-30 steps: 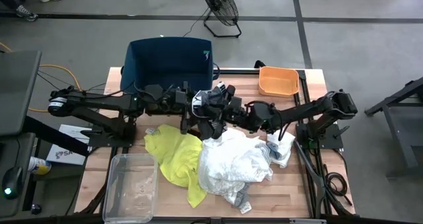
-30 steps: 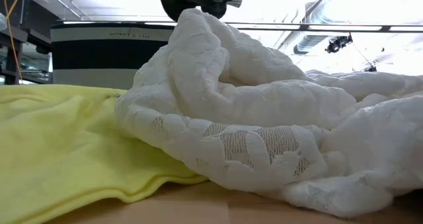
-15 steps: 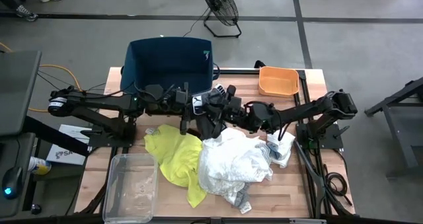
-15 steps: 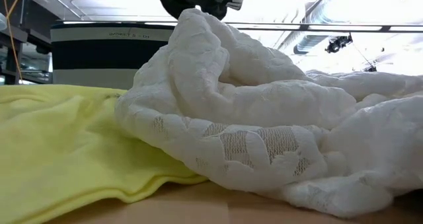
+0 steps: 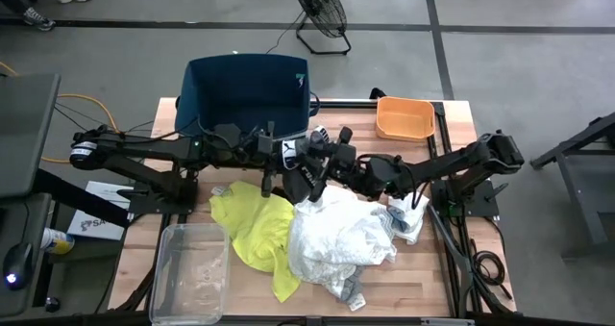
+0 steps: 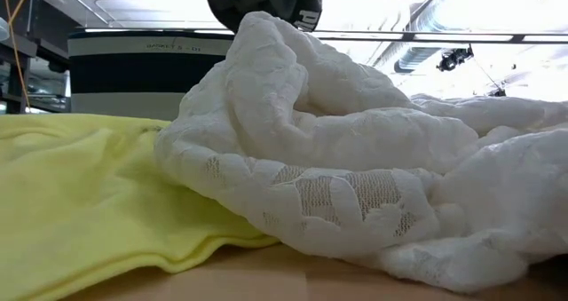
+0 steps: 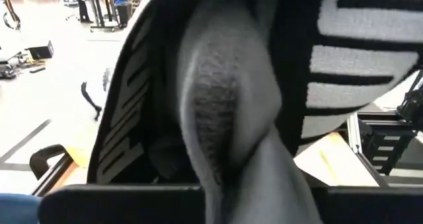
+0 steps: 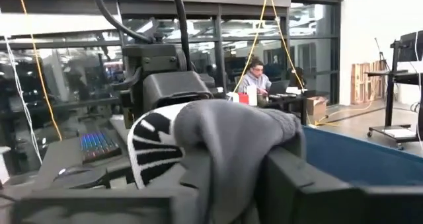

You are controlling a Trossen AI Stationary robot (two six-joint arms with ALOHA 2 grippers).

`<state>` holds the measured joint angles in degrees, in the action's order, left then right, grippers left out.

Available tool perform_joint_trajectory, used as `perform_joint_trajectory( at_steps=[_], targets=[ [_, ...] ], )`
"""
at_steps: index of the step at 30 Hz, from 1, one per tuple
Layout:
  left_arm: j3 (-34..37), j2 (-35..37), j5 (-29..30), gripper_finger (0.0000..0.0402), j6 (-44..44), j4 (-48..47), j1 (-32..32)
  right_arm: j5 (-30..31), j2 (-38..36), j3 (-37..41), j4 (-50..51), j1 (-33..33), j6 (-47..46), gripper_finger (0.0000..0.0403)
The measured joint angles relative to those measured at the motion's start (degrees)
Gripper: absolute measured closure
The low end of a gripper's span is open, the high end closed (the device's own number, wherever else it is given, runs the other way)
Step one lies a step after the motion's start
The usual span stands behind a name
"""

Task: Pick & Place Cloths
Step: Put the gray underwear into the transparent bin

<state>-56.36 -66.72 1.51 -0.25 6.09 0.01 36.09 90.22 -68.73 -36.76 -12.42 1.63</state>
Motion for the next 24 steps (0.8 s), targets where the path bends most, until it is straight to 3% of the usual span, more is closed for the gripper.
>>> perform_joint_trajectory(
  at_steps=[5, 11, 15, 24],
  targets=[
    [-0.29, 2.32, -0.13, 0.0377, 0.00, -5.37, 0.00, 5.35, -2.30, 0.00, 6.28, -2.00, 0.08, 0.0201],
    [-8.74, 5.67, 0.05, 0.0377, -0.80, -29.72, 0.30, 17.09, -4.71, 0.00, 13.64, -5.60, -0.15, 0.0118],
    [-16.02, 5.57, 0.17, 0.0377, -3.00, -48.06, 2.64, 20.68, -4.84, 0.00, 13.95, -7.59, 0.17, 0.0100],
    [-26.91, 5.67, 0.27, 0.0377, -12.94, -70.80, 11.71, 29.29, -5.14, 0.00, 15.64, -11.18, 1.24, 0.0102]
  ],
)
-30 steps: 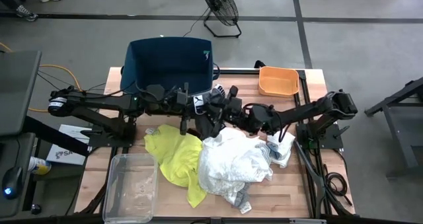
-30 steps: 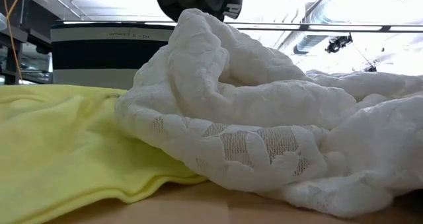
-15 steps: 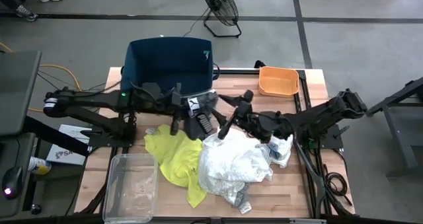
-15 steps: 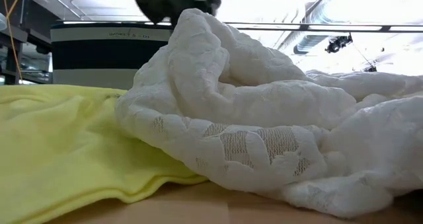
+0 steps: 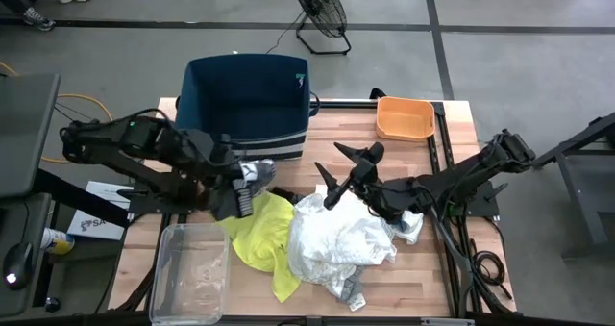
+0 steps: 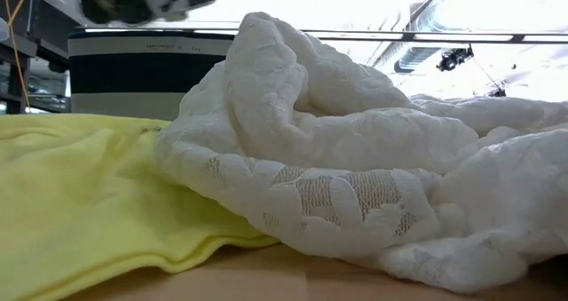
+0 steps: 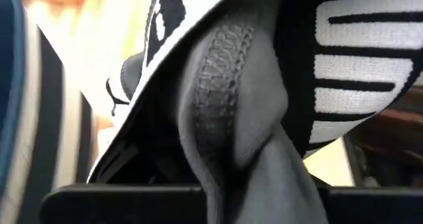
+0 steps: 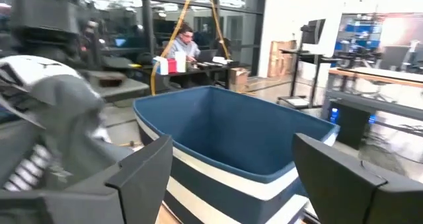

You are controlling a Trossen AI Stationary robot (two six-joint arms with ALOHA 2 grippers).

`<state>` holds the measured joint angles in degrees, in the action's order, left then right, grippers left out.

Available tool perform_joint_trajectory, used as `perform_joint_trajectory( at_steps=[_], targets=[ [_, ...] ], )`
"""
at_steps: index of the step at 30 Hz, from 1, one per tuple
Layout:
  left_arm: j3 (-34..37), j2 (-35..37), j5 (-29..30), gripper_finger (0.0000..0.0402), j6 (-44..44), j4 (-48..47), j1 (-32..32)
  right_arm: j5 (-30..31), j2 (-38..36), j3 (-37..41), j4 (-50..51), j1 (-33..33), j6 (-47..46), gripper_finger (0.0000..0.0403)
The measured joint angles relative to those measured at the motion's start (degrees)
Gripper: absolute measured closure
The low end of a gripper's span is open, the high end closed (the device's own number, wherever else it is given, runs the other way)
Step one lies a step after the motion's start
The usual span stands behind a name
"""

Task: Pick & Place Cloths
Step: Put the gray underwear into the transparent bin

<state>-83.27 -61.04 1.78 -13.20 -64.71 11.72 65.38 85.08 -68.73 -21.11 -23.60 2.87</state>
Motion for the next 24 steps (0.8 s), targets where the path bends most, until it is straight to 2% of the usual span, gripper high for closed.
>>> perform_joint_trajectory(
  at_steps=[11, 16, 24],
  targets=[
    [-0.56, -0.45, -0.40, 0.0377, -14.62, -13.43, 13.94, 10.98, -3.13, 0.00, 5.38, -7.13, -1.50, 0.0102],
    [-0.56, -0.40, -2.89, 0.0377, -19.74, -14.42, 21.42, 9.22, -3.58, 0.00, 12.02, -8.19, -6.48, 0.0102],
    [-0.53, -1.39, -2.74, 0.0377, -30.43, -15.01, 33.16, 3.51, -3.62, 0.00, 20.02, -7.38, -15.82, 0.0102]
  ],
)
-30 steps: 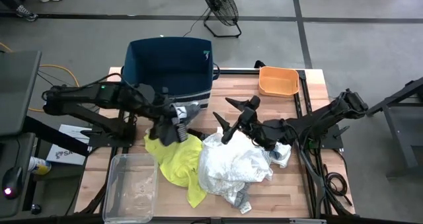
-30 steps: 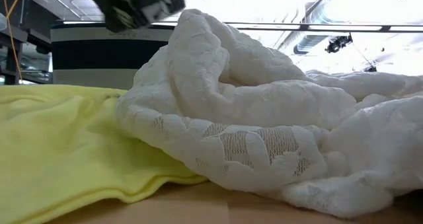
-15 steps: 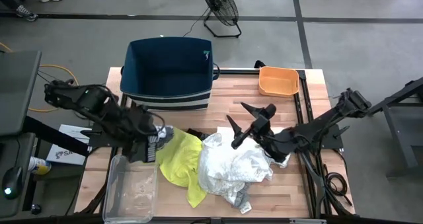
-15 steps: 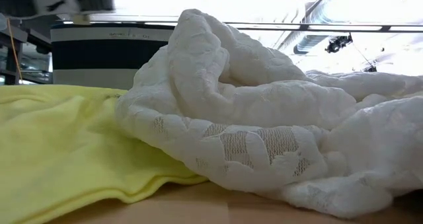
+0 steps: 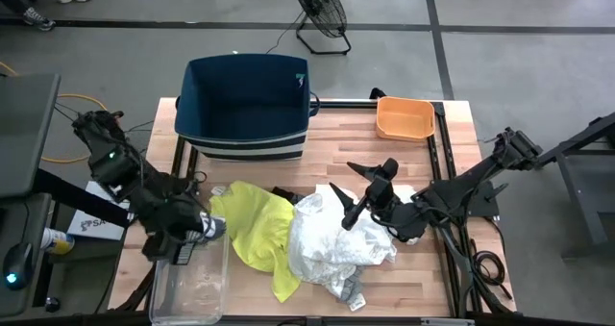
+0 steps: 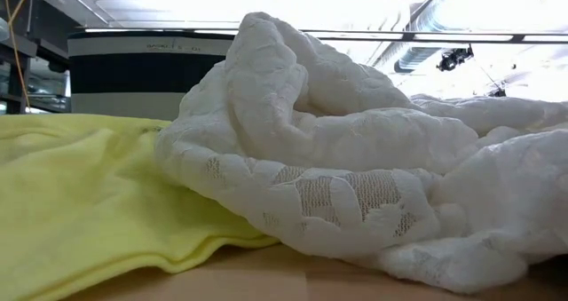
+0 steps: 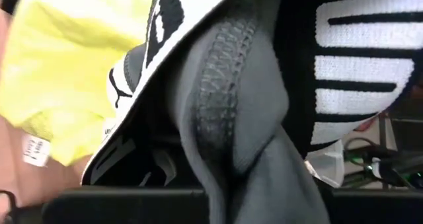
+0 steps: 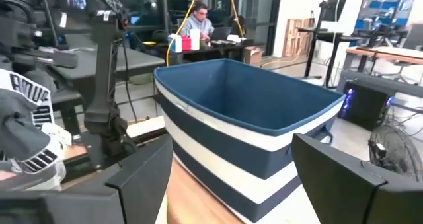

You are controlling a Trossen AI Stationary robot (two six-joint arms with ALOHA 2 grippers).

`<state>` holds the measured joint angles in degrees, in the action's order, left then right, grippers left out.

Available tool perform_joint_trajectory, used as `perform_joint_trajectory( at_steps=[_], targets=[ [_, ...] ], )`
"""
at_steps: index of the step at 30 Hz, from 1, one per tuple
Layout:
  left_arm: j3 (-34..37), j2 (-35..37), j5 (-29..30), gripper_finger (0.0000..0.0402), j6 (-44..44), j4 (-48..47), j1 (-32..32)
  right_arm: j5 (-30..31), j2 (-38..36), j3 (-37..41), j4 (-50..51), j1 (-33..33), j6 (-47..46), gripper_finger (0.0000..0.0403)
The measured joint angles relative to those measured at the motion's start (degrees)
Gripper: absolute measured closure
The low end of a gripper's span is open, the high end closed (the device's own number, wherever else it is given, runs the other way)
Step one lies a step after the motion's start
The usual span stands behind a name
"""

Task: Pick & Place Cloths
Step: Put the gray underwear into the transparent bin

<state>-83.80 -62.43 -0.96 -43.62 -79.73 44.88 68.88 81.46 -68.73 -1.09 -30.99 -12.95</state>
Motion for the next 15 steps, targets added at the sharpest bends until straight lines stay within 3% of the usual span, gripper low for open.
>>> perform_joint_trajectory(
  at_steps=[9, 15],
  targets=[
    [0.05, -6.29, 0.41, 0.0377, -6.61, 0.29, 8.64, -2.35, -0.01, 0.00, 1.27, 1.14, -2.30, 0.0102],
    [0.10, -12.02, 6.53, 0.0377, -11.71, 0.40, 9.90, -2.40, -0.01, 0.00, 1.21, 1.14, -2.54, 0.0102]
  ],
)
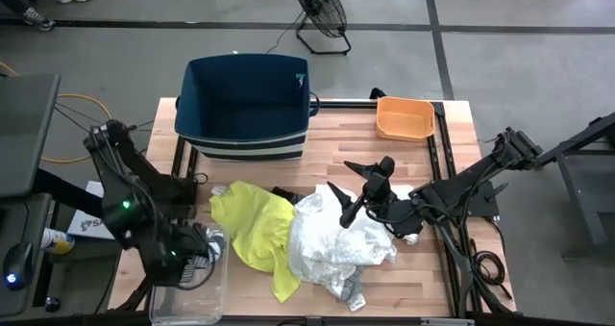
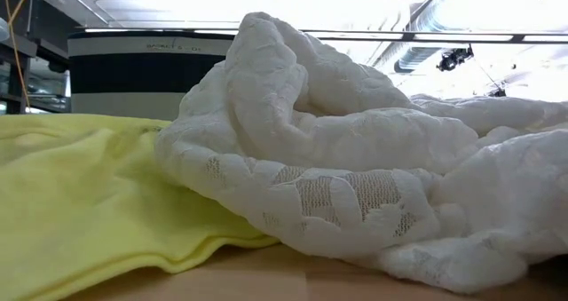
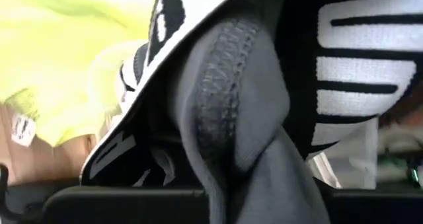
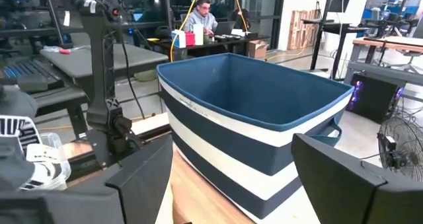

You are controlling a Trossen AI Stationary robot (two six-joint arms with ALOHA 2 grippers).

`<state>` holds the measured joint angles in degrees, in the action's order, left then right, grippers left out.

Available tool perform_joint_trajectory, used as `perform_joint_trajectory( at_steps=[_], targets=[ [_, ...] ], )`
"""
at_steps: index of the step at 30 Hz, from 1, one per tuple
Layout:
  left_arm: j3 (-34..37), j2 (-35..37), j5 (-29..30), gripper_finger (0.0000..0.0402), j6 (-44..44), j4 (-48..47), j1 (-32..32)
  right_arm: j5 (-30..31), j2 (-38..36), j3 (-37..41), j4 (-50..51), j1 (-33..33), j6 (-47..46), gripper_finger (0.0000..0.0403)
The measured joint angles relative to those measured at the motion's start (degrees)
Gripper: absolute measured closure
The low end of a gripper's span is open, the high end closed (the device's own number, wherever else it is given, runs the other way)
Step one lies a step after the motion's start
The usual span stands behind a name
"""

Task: Pick & Place Cloths
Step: Put the gray underwear into the transparent bin

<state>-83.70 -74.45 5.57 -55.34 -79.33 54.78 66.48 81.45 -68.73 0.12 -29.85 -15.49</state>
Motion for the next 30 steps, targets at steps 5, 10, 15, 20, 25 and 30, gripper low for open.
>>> perform_joint_trajectory(
  at_steps=[5, 10, 15, 20, 25, 30],
  targets=[
    [0.02, -3.63, 0.49, 0.0377, -6.74, 0.06, 0.02, -0.38, 0.00, 0.00, -0.04, 0.00, 0.02, 0.0102],
    [0.02, -5.35, 1.44, 0.0377, -15.56, 0.23, 2.23, -0.63, 0.00, 0.00, -0.03, 0.00, 0.02, 0.0102],
    [0.02, -7.34, 2.88, 0.0377, -26.84, 0.22, 4.91, -0.66, 0.00, 0.00, -0.02, -0.17, 0.02, 0.0102],
    [0.04, -9.30, 4.44, 0.0377, -31.42, 1.18, 7.72, -0.66, 0.00, 0.00, -0.02, -0.15, 0.15, 0.0102],
    [0.04, -12.13, 3.68, 0.0377, -29.21, 1.87, 9.42, -0.66, 0.00, 0.00, 0.04, -0.15, 0.24, 0.0102],
    [0.06, -14.63, 3.15, 0.0377, -26.94, 1.86, 9.81, -0.66, 0.00, 0.00, 0.07, -0.11, 0.28, 0.0102]
  ],
)
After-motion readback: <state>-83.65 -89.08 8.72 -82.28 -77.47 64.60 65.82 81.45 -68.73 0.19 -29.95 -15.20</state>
